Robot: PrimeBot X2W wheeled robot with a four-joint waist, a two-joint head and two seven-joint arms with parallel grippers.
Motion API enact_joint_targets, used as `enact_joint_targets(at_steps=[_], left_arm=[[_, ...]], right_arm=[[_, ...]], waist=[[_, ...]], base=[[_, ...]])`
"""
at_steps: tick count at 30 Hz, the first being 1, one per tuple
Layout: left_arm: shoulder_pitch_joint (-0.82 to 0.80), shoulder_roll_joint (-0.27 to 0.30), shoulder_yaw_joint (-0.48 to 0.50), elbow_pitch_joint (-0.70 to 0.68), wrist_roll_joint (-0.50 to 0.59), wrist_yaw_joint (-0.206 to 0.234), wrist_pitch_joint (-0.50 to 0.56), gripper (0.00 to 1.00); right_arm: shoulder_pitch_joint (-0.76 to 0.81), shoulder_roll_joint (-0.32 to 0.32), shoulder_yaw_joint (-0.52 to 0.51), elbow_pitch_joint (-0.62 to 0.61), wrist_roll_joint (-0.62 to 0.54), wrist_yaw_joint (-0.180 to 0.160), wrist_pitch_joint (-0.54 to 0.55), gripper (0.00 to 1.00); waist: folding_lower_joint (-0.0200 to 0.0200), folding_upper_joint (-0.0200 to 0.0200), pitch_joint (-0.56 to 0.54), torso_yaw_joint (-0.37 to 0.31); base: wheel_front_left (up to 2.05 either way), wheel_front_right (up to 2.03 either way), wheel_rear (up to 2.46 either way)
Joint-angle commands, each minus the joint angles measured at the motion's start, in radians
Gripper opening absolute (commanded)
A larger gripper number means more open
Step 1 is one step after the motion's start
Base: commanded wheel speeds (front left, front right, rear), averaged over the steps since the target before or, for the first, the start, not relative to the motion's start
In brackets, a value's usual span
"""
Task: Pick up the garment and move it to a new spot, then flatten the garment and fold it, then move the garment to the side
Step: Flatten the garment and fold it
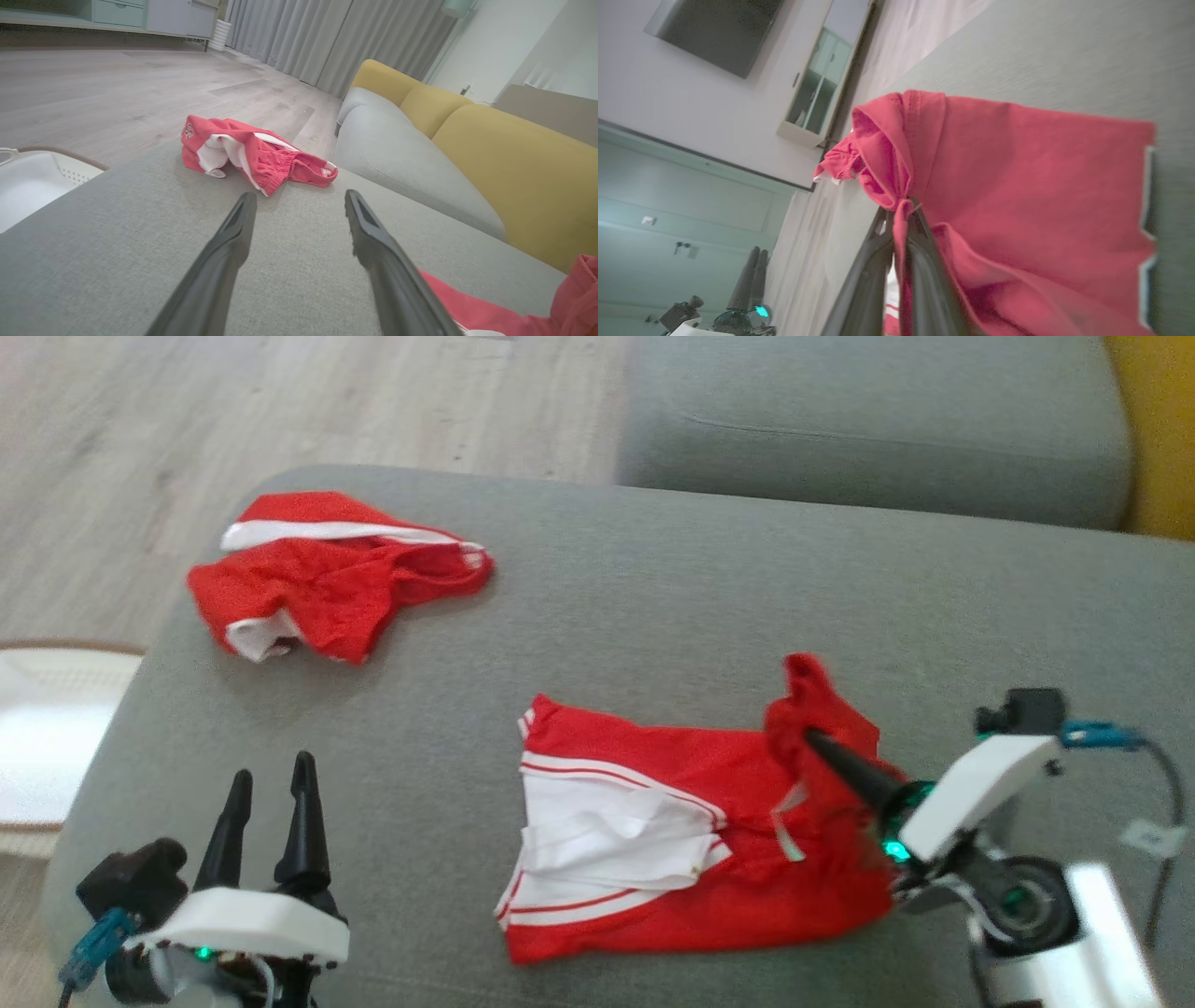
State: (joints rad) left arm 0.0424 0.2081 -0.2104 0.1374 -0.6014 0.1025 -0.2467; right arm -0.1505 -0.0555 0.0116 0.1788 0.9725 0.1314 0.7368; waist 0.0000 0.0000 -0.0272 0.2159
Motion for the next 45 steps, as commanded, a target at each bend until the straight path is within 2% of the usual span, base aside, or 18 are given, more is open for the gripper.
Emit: enact_joint_targets(at_steps=[1,11,16,32,33,34,35,41,45], left_arm=[[-0.040,0.010,0.036,-0.022,-0.010,-0.001,-0.001,1.00],[-0.053,0.003,0.022,-0.012,-0.010,-0.002,0.003,1.00],[-0.058,0.007,0.022,-0.003,-0.013,-0.006,0.002,1.00],[-0.085,0.001,0.015,0.026,-0.020,-0.019,-0.003,1.00],[-0.087,0.000,0.014,0.029,-0.020,-0.020,-0.003,1.00],[-0.089,0.000,0.014,0.031,-0.020,-0.020,-0.004,1.00],[-0.089,-0.001,0.015,0.033,-0.020,-0.020,-0.004,1.00],[-0.086,0.003,0.023,0.044,-0.024,-0.017,-0.006,1.00],[-0.080,0.008,0.034,0.040,-0.027,-0.014,-0.007,1.00]], right_arm=[[-0.056,0.005,0.075,-0.010,0.057,-0.001,-0.051,0.00],[-0.163,0.005,0.310,0.164,0.197,-0.001,-0.258,0.00],[-0.221,0.005,0.404,0.275,0.255,-0.001,-0.320,0.00],[-0.337,0.005,0.641,0.462,0.435,-0.001,-0.445,0.00],[-0.346,0.005,0.654,0.475,0.442,-0.001,-0.452,0.23],[-0.353,0.005,0.667,0.484,0.454,-0.001,-0.458,0.73],[-0.358,0.005,0.679,0.491,0.467,-0.001,-0.464,1.00],[-0.391,0.005,0.733,0.489,0.531,-0.001,-0.501,1.00],[-0.420,-0.003,0.723,0.458,0.521,-0.001,-0.546,1.00]], waist=[[0.0000,0.0000,-0.002,0.050],[0.0000,0.0000,0.007,0.150],[0.0000,0.0000,0.012,0.183],[0.0000,0.0000,0.038,0.204],[0.0000,0.0000,0.039,0.205],[0.0000,0.0000,0.040,0.206],[0.0000,0.0000,0.040,0.207],[0.0000,0.0000,0.028,0.187],[0.0000,0.0000,0.018,0.153]], base=[[0.00,0.00,0.00],[0.00,0.00,0.00],[0.00,0.00,0.00],[0.00,0.00,0.00],[0.00,0.00,0.00],[0.00,0.00,0.00],[0.00,0.00,0.00],[0.00,0.00,0.00],[0.00,0.00,0.00]])
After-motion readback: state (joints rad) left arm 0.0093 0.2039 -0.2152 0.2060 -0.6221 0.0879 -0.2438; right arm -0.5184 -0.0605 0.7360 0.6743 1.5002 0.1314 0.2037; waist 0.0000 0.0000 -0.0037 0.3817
